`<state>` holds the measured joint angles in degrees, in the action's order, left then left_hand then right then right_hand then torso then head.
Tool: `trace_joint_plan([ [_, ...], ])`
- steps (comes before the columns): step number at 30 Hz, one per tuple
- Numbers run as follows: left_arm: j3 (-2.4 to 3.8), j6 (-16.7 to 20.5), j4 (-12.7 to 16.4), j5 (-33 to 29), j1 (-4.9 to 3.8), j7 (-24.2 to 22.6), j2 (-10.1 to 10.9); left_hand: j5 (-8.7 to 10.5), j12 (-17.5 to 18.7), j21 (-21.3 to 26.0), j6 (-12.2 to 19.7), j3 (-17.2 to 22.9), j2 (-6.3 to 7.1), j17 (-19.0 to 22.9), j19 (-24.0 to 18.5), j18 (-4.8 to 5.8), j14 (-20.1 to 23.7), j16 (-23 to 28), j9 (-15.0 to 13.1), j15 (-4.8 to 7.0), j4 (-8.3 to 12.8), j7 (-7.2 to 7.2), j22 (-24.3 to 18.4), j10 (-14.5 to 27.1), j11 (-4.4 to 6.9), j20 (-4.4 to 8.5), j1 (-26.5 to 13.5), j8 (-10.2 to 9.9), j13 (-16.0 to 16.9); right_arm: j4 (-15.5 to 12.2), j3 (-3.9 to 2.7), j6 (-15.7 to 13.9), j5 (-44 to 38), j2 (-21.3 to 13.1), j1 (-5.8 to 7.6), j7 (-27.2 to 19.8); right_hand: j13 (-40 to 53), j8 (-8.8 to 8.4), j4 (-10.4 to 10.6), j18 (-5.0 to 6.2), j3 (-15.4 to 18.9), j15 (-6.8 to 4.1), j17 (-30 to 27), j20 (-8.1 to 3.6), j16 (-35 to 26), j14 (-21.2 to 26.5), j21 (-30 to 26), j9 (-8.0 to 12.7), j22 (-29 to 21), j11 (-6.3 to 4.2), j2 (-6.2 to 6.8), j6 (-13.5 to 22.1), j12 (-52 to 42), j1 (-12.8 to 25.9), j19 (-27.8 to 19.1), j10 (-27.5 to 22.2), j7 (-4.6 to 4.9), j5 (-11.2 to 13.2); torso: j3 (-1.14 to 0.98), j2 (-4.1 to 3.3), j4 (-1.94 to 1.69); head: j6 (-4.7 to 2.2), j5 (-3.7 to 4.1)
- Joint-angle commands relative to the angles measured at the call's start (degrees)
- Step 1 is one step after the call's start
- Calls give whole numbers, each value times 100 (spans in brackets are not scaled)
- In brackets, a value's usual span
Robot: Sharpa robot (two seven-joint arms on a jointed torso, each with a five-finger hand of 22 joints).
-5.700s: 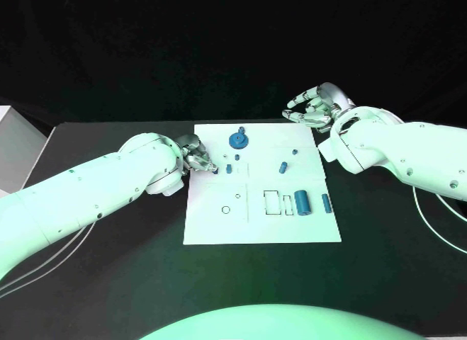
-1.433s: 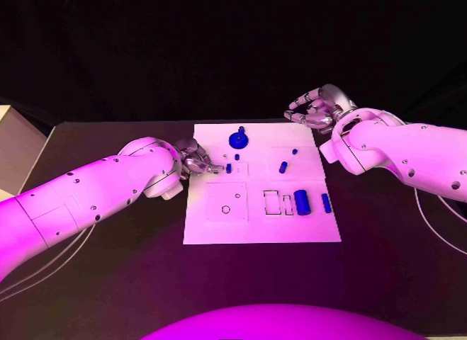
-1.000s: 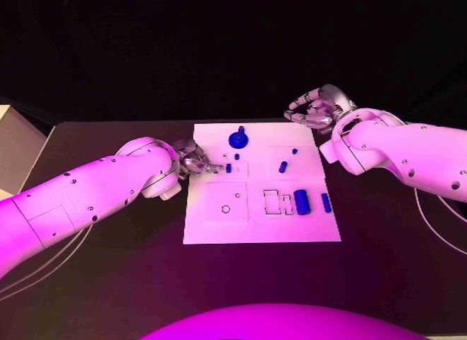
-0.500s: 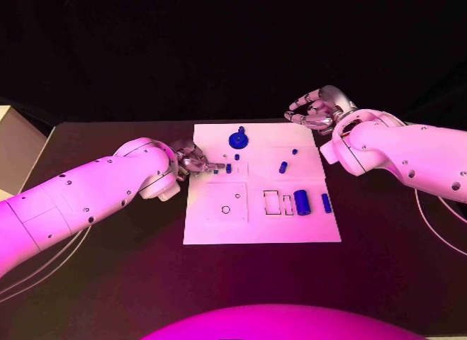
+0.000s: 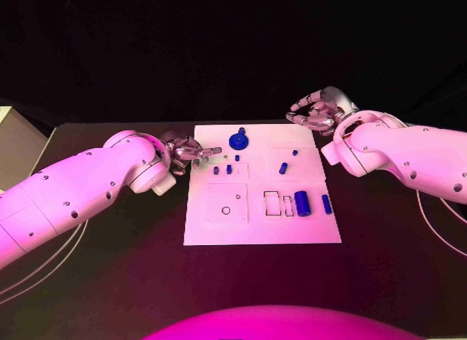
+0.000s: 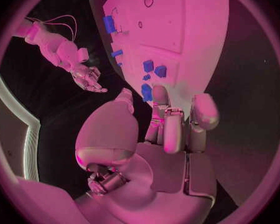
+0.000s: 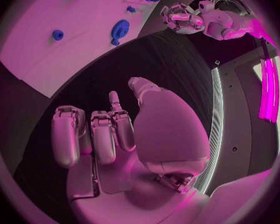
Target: Assemble the parts on the task board
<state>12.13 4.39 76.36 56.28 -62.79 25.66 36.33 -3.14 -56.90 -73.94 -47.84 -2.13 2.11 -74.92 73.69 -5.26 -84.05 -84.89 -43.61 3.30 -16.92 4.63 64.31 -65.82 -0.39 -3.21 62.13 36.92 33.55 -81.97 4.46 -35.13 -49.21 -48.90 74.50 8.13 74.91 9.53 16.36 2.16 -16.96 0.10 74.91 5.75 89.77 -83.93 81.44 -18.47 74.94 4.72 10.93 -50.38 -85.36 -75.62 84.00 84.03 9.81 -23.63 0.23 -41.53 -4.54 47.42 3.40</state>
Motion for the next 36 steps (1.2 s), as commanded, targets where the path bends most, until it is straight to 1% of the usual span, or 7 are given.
trace_joint_plan([
  [1,30,159,22,-440,11,-320,52,21,99,325,215,-70,-171,-269,-316,-160,-89,229,9,-107,5,82,-432,273,-82,-64,303,-46,-157,-11,-2,11,9,-9,-3,-80,1048,22,-4,8,-20,4,1441,-11,-7,-591,-37,9,691,3,3,32,-26,42,325,113,-11,-31,5,1,-3,-10,6],
  [5,47,205,20,-541,15,-549,106,18,102,777,531,30,-378,221,-702,-278,195,525,80,-205,68,197,-987,616,-188,-149,1154,-47,-232,-9,-2,14,36,-13,-3,-102,1043,21,-6,9,-36,5,1428,-11,-12,-588,-42,10,688,3,6,35,-22,46,324,108,-10,-35,9,1,-3,-17,8],
  [12,53,314,76,-522,58,-1018,195,2,616,2046,642,886,-193,1686,-1705,-524,1235,1517,493,-350,7,353,-2381,1280,-334,-279,2558,-205,-699,-1,-2,27,68,-17,-3,-142,1043,21,-7,8,-42,5,1429,-11,-12,-588,-37,9,693,3,3,35,-22,44,326,109,-10,-36,10,5,-3,-40,4],
  [23,49,521,136,-1187,159,-1817,376,19,1459,3409,1018,2175,579,3567,-1918,-513,2630,3174,1244,-674,26,660,-3282,1608,-675,-580,1491,-374,-1676,20,-2,6,196,-14,-5,-369,989,34,-45,23,-168,4,1362,-11,-42,-571,-99,6,639,2,-25,19,28,-11,305,51,-10,-54,6,7,-1,-145,-31],
  [31,47,484,158,-2049,194,-1946,480,-5,1658,4600,1510,3809,1115,4353,-2085,-514,3423,3980,1619,-898,161,842,-4099,1909,-875,-804,1727,-138,-2190,41,3,-4,322,-1,-6,-726,772,45,-153,132,-421,-4,1070,-16,-187,-493,-577,4,228,-1,53,17,236,-101,141,-175,-6,-75,11,1,1,-183,-38],
  [33,47,464,163,-2153,199,-1900,492,-173,1571,4696,1532,4539,1360,4503,-1962,-513,3375,3939,1736,-909,309,862,-4179,1884,-883,-799,1385,14,-2289,46,5,1,330,2,-6,-770,765,47,-161,133,-439,-5,1060,-16,-193,-490,-584,3,223,-2,58,16,242,-105,139,-181,-7,-77,13,1,1,-187,-38],
  [36,47,401,170,-2226,203,-1766,493,-611,1502,4633,1560,4731,1435,4537,-1825,-513,3262,3781,1818,-878,551,858,-4147,1893,-868,-757,1141,104,-2342,52,9,9,336,7,-7,-810,759,47,-174,133,-463,-6,1064,-17,-193,-491,-588,3,221,-3,65,17,247,-113,139,-185,-6,-80,6,1,4,-192,-44],
])
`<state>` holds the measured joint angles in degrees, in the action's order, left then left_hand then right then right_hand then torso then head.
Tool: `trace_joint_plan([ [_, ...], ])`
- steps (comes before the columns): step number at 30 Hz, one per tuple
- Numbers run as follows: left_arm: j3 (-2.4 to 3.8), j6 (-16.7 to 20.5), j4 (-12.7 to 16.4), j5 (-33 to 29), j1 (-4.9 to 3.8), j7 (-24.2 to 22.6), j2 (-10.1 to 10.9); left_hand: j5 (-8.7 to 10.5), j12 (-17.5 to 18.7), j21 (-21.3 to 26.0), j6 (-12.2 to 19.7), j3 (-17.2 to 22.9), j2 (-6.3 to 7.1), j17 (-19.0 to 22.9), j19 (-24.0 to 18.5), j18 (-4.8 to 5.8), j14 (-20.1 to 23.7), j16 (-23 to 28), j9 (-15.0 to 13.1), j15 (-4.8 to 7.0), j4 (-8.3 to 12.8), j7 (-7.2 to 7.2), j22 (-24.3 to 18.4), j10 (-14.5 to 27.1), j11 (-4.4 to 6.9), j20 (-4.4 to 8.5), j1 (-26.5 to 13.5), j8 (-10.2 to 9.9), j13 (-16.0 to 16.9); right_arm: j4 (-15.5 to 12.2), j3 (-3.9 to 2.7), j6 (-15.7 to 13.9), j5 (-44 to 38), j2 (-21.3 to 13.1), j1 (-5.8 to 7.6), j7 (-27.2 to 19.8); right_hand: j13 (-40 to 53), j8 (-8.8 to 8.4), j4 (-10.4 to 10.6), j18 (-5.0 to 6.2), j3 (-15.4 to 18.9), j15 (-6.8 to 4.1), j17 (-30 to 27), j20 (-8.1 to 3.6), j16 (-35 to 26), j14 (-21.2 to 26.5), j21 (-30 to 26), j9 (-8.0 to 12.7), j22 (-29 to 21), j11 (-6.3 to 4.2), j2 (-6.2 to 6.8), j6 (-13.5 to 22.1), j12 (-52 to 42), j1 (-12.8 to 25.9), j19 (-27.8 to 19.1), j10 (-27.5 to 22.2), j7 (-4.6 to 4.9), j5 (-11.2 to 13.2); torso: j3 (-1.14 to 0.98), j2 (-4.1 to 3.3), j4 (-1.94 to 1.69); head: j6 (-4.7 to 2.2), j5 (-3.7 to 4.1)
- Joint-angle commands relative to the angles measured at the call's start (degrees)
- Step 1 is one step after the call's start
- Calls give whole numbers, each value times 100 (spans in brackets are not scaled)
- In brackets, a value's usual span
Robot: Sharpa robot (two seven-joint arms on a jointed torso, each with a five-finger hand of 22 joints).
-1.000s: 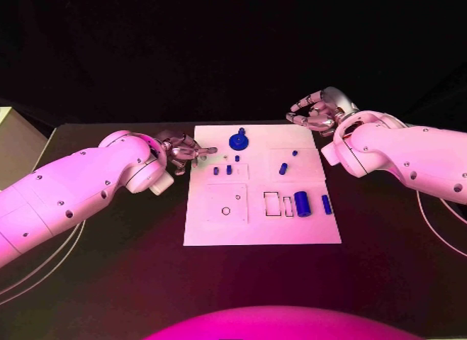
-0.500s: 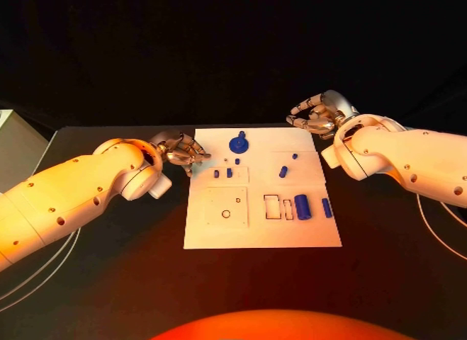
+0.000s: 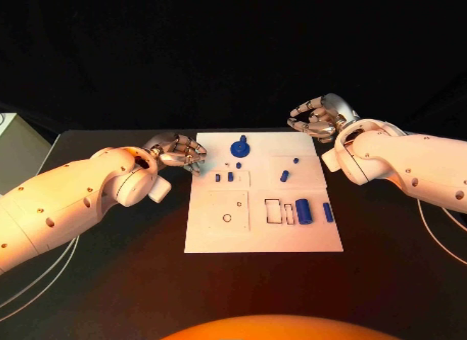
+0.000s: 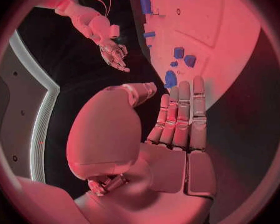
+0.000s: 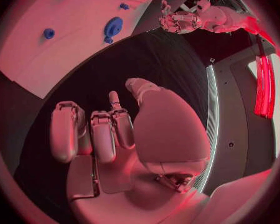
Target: Assemble the parts on the task board
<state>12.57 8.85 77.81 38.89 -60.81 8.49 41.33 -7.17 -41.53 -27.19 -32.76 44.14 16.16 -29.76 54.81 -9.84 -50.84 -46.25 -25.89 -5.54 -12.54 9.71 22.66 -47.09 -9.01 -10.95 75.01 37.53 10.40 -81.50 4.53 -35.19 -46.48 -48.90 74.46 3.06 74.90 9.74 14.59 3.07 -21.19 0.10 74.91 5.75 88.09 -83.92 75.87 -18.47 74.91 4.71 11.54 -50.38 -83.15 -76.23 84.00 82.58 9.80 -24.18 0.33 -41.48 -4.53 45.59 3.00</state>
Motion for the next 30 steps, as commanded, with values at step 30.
trace_joint_plan([
  [30,11,-700,206,1795,1,1742,-264,-1236,-3065,-4380,-333,-2373,-343,-4327,1716,333,-3043,-4084,557,444,-421,-97,3996,-216,438,417,-1514,1545,1233,45,18,89,30,34,-42,-260,791,27,-36,37,-141,-9,1084,-22,-18,-498,-25,3,233,-3,21,19,-9,-53,149,2,-4,-107,-11,-10,3,-31,11],
])
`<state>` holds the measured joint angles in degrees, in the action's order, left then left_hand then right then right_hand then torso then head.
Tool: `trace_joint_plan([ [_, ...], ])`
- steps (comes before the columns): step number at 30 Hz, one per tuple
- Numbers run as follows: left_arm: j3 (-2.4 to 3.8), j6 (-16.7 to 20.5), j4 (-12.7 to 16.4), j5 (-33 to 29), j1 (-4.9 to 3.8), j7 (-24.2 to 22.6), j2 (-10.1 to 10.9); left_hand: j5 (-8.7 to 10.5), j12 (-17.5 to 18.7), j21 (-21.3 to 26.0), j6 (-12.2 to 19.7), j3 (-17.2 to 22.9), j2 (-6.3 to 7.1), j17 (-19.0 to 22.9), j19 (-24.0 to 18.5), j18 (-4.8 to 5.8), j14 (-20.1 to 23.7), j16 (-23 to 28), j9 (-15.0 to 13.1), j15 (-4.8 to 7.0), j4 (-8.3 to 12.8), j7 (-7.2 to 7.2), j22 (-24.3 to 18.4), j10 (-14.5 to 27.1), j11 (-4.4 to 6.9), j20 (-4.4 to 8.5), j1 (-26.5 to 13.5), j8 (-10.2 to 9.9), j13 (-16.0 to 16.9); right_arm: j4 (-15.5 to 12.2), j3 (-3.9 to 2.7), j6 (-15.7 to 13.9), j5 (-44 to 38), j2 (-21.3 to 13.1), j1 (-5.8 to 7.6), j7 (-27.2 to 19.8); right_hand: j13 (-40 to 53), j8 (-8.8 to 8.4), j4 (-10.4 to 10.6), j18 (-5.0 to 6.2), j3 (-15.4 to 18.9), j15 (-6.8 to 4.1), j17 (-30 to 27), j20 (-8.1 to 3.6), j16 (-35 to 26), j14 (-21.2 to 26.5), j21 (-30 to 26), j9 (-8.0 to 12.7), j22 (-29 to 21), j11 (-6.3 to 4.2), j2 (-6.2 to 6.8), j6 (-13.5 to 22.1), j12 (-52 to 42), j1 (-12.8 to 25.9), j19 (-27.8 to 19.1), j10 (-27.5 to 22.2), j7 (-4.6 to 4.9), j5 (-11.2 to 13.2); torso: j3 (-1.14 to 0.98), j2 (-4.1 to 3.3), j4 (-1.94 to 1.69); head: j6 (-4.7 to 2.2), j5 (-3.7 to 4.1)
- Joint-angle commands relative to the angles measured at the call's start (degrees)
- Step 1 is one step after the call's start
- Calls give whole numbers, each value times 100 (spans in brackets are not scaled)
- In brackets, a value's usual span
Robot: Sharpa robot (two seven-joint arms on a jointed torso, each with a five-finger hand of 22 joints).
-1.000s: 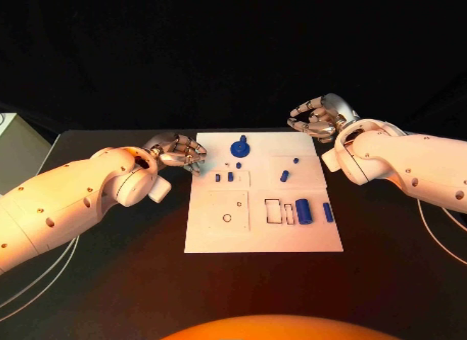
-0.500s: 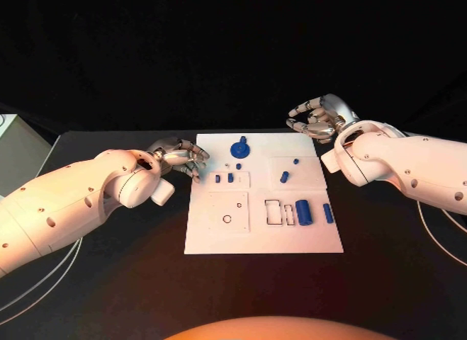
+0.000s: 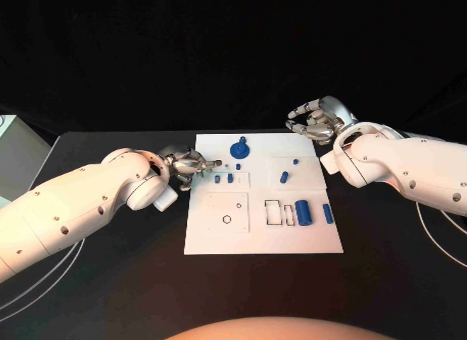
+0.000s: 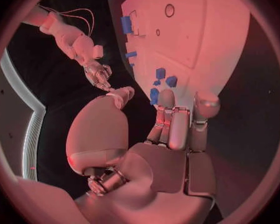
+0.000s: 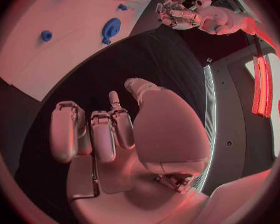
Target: Assemble the parts on the task board
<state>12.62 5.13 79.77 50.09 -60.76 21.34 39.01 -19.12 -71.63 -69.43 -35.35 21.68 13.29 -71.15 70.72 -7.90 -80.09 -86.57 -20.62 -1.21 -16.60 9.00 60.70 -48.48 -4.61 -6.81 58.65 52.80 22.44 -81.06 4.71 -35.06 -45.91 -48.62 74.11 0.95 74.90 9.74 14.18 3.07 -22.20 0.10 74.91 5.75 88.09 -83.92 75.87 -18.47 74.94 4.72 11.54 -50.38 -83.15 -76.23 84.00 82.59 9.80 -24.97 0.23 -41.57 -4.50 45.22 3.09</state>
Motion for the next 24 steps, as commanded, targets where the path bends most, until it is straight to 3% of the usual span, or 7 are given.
trace_joint_plan([
  [1,6,-356,3,734,-5,493,-45,-56,-65,-202,-93,-155,-73,-247,159,148,-153,-64,37,15,-14,-32,248,-94,4,8,150,18,38,4,-1,76,-28,7,-9,-46,788,27,3,36,-50,-9,1083,-22,-19,-498,-22,3,234,-2,25,21,-8,-48,151,0,-3,-41,-1,-1,0,6,3],
  [7,6,-479,-84,976,-25,610,-137,-120,-118,-366,-187,-178,-225,-464,273,188,-278,-107,79,40,-14,-64,447,-171,34,27,329,15,113,13,0,78,-41,14,-15,-30,787,26,-6,37,-82,-9,1080,-23,-21,-498,-31,4,227,-1,38,25,-9,-34,152,2,-2,-86,-3,-2,2,20,3],
  [13,-3,-595,-216,1095,-64,669,-237,-141,-267,-462,-318,-59,-356,-615,322,206,-363,-134,77,86,-14,-126,557,-445,91,61,412,61,551,26,0,81,-52,29,-23,-18,787,25,-11,36,-99,-9,1084,-24,-19,-499,-29,5,230,-2,46,26,-10,-26,155,3,-1,-112,-6,0,0,36,-3],
  [24,-68,-708,-478,1006,-174,698,-462,-120,-322,-513,-361,223,-307,-698,330,216,-403,-144,63,110,-20,-150,613,-533,113,85,396,88,771,35,1,81,-69,51,-34,3,799,26,-19,35,-122,-9,1089,-24,-17,-501,-27,5,232,-2,55,27,-23,-15,158,17,-1,-145,2,-9,-1,59,-10],
])
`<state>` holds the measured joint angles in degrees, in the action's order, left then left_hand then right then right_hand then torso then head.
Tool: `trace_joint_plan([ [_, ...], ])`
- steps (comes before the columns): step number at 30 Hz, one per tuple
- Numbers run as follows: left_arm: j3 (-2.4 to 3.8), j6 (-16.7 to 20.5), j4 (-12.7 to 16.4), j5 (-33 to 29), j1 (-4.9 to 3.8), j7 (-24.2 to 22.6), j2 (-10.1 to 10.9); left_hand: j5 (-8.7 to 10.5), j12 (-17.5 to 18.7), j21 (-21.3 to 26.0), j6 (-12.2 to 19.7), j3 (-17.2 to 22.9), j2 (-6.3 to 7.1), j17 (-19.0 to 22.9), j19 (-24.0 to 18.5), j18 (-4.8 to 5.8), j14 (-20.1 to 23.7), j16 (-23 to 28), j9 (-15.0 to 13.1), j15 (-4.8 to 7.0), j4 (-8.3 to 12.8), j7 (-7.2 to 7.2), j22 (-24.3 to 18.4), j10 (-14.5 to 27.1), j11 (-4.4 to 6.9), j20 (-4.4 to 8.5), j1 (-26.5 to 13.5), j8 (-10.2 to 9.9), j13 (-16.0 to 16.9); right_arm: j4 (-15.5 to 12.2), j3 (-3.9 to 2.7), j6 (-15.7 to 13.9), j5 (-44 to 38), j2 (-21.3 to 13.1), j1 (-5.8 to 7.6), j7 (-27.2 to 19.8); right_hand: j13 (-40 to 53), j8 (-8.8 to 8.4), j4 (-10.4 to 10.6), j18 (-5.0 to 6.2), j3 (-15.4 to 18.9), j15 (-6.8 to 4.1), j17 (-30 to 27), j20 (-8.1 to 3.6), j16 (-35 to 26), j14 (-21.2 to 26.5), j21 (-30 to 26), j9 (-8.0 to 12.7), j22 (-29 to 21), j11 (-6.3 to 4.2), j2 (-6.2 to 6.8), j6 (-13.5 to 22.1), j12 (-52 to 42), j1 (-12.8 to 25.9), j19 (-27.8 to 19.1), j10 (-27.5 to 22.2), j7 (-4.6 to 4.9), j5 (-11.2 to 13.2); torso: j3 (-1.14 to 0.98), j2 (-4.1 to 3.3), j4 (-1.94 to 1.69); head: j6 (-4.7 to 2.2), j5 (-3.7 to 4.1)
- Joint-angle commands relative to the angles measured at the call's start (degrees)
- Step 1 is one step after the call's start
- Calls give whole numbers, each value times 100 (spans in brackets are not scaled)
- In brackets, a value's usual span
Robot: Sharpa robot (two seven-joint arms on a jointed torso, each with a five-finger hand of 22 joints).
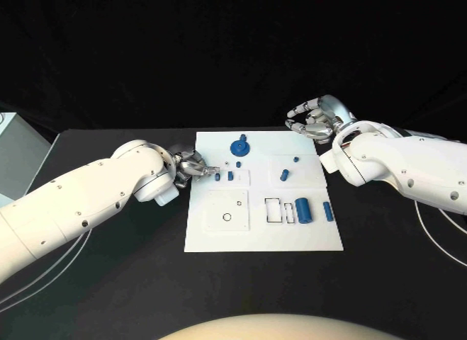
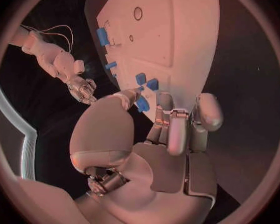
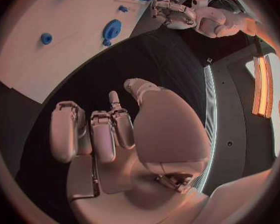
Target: Assemble the parts on the task board
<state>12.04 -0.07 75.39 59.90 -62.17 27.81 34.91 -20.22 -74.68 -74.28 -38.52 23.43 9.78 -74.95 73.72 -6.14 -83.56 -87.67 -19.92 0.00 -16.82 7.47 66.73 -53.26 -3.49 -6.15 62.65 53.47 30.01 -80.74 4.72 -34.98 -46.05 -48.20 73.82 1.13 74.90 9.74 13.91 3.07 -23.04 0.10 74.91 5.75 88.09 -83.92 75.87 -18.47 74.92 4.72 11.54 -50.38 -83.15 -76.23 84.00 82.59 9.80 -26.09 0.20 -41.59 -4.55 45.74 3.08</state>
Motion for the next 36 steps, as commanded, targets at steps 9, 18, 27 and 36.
trace_joint_plan([
  [9,-177,-375,-256,-3,-159,76,-221,-1,-21,-36,-46,60,59,-323,33,43,-59,-35,-10,-12,2,4,19,-57,1,18,-26,25,26,-1,-1,79,-90,18,-7,-2,793,26,6,34,-48,-10,1085,-25,-19,-500,-24,5,237,-2,58,27,-18,-12,160,12,0,-47,3,-1,0,32,-9],
  [18,-235,-460,-369,34,-199,93,-310,2,-58,-62,-39,222,95,-393,32,47,-88,-48,-36,-7,26,-7,50,-90,11,21,72,59,146,-2,0,81,-95,22,-7,2,799,26,4,33,-56,-10,1087,-25,-19,-501,-23,5,238,-1,61,27,-24,-6,162,18,0,-60,1,-3,6,66,-4],
  [27,-243,-427,-396,3,-209,89,-370,4,-91,-92,-41,351,122,-458,44,53,-119,-61,-62,1,35,-18,86,-128,21,26,163,97,238,2,0,90,-97,33,-7,7,799,26,4,33,-56,-10,1087,-25,-19,-501,-23,5,238,-1,61,27,-24,-6,162,18,0,-60,8,-1,3,91,1],
  [36,-247,-441,-408,-8,-210,86,-401,37,-150,-136,-45,564,237,-535,55,61,-153,-76,-121,23,83,-47,137,-223,49,46,480,186,433,5,0,102,-97,37,-9,24,795,26,3,33,-68,-10,1090,-25,-17,-502,-24,5,238,-1,64,28,-21,4,163,15,0,-77,5,2,5,117,14],
])
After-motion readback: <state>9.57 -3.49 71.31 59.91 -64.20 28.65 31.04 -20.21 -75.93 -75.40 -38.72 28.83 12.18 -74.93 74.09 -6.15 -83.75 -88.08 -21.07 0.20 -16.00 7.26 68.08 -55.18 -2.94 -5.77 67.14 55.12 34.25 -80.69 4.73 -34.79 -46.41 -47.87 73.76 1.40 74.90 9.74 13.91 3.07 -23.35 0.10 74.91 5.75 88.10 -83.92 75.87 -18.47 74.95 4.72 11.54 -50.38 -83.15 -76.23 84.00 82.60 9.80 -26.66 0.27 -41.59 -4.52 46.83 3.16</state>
